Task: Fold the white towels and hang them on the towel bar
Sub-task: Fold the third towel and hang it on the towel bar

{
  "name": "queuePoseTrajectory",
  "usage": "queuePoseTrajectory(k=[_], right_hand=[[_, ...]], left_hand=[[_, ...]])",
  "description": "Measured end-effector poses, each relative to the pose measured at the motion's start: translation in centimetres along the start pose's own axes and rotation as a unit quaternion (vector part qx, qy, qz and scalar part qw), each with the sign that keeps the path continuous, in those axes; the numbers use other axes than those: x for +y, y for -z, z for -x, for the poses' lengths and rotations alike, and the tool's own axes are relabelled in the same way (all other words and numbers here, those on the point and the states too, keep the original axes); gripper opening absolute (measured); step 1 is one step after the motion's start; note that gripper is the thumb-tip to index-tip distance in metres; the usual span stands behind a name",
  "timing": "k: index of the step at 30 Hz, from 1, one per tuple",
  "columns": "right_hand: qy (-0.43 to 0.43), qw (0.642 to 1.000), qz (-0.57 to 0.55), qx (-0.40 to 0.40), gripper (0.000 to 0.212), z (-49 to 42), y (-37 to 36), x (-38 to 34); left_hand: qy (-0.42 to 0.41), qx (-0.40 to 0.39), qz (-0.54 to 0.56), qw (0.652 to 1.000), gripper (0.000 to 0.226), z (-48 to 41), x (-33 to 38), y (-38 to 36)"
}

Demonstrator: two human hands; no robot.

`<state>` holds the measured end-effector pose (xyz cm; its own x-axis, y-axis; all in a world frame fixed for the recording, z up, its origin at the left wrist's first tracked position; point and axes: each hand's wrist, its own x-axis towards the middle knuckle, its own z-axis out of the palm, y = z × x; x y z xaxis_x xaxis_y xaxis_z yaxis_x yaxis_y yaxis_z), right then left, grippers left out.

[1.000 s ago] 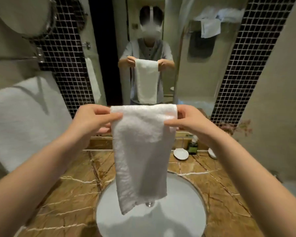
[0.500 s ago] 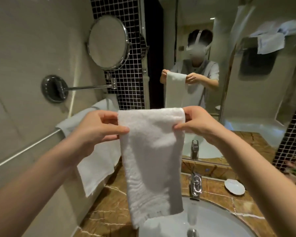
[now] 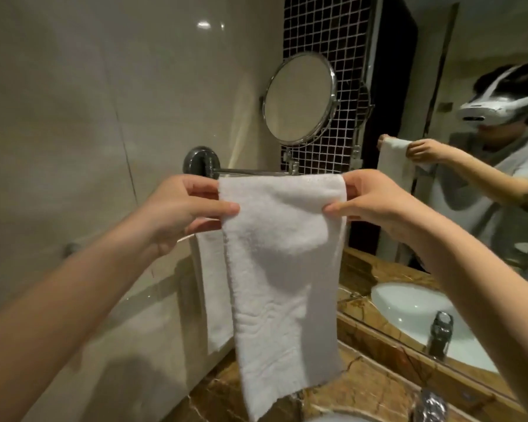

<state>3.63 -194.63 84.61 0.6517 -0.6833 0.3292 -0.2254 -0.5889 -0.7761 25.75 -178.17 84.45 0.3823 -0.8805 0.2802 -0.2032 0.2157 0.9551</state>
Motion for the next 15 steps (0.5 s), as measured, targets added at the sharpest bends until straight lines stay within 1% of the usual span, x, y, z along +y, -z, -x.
queuePoseTrajectory(k=[3, 6, 9, 11, 13, 15], right_hand=[[0.033, 0.999, -0.018, -0.021, 0.031, -2.9, -0.1, -2.1], [0.064, 0.997, -0.042, -0.031, 0.028, -5.6, -0.6, -4.6], [0.076, 0.993, -0.068, -0.055, 0.025, -8.2, -1.3, -6.9], [0.087, 0.99, -0.085, -0.072, 0.024, -9.9, -1.9, -8.3], [0.1, 0.986, -0.099, -0.091, 0.022, -11.5, -2.4, -9.4], [0.113, 0.981, -0.108, -0.112, 0.023, -13.0, -3.1, -10.6]], left_hand=[[-0.012, 0.037, -0.014, 0.999, 0.038, -0.3, 2.0, 1.5], [-0.026, 0.071, -0.034, 0.997, 0.035, -0.8, 4.4, 3.3], [-0.042, 0.099, -0.069, 0.992, 0.022, -1.4, 6.8, 5.4], [-0.048, 0.114, -0.075, 0.99, 0.019, -1.5, 8.1, 6.5], [-0.064, 0.131, -0.079, 0.986, 0.022, -1.6, 9.4, 7.7], [-0.07, 0.141, -0.084, 0.984, 0.031, -1.5, 10.6, 9.0]])
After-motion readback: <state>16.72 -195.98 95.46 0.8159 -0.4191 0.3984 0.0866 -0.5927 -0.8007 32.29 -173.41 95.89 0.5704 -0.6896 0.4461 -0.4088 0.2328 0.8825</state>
